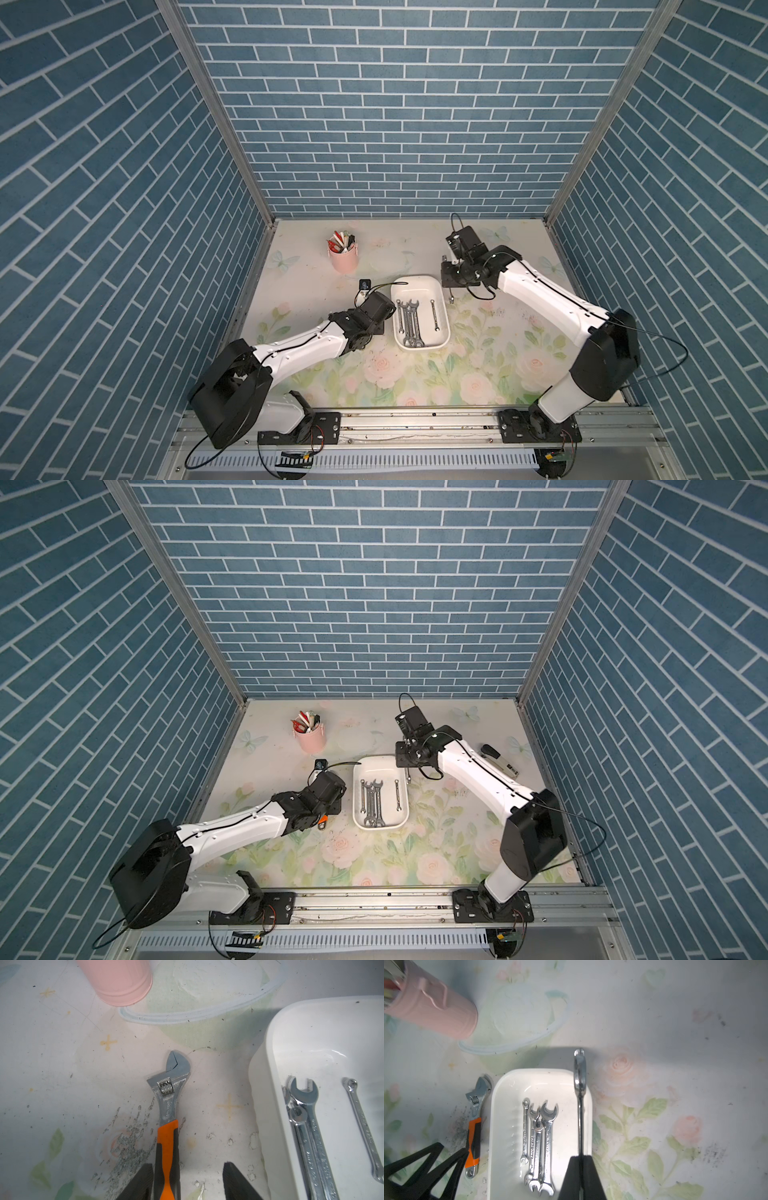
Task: Take out the wrench from the storage box
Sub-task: Pick up the wrench from the storage box, then place the wrench at the center of the board.
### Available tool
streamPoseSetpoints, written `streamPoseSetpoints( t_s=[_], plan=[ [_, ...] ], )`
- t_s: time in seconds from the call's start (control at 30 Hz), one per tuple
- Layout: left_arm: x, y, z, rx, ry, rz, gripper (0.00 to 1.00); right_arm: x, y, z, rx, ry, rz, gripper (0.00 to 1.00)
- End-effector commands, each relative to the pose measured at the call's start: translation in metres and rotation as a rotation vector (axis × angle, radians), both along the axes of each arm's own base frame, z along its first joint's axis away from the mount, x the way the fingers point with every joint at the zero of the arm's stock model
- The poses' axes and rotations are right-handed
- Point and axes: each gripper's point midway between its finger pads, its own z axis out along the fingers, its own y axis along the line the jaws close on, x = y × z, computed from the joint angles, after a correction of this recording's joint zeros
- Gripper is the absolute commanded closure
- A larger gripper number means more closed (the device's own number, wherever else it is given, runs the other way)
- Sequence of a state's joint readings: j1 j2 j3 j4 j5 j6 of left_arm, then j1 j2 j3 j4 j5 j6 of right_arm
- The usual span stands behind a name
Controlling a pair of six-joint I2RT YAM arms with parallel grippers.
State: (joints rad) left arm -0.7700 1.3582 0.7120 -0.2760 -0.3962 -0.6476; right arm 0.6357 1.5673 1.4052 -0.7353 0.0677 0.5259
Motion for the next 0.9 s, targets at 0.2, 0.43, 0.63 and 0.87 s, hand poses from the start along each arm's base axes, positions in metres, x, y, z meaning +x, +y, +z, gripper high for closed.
streamPoseSetpoints(
  t_s=[0.2, 0.43, 0.63, 0.87],
  plan=[
    [0.000, 0.003, 0.001, 0.010, 0.007, 0.011, 0.41, -0.015, -0.056, -0.064, -0.055, 0.095, -0.020, 1.00],
    [-0.001, 0.004, -0.001, 0.014, 0.014, 0.012, 0.41, -0.030, -0.043, -0.124, 0.036, 0.209, 0.056, 1.00],
    [-0.002, 0.005, -0.001, 0.014, 0.013, 0.016, 0.41, -0.031, -0.045, -0.150, 0.058, 0.261, 0.057, 1.00],
    [-0.003, 0.007, -0.002, 0.017, 0.013, 0.019, 0.41, -0.029, -0.053, -0.162, 0.081, 0.281, 0.032, 1.00]
  ],
)
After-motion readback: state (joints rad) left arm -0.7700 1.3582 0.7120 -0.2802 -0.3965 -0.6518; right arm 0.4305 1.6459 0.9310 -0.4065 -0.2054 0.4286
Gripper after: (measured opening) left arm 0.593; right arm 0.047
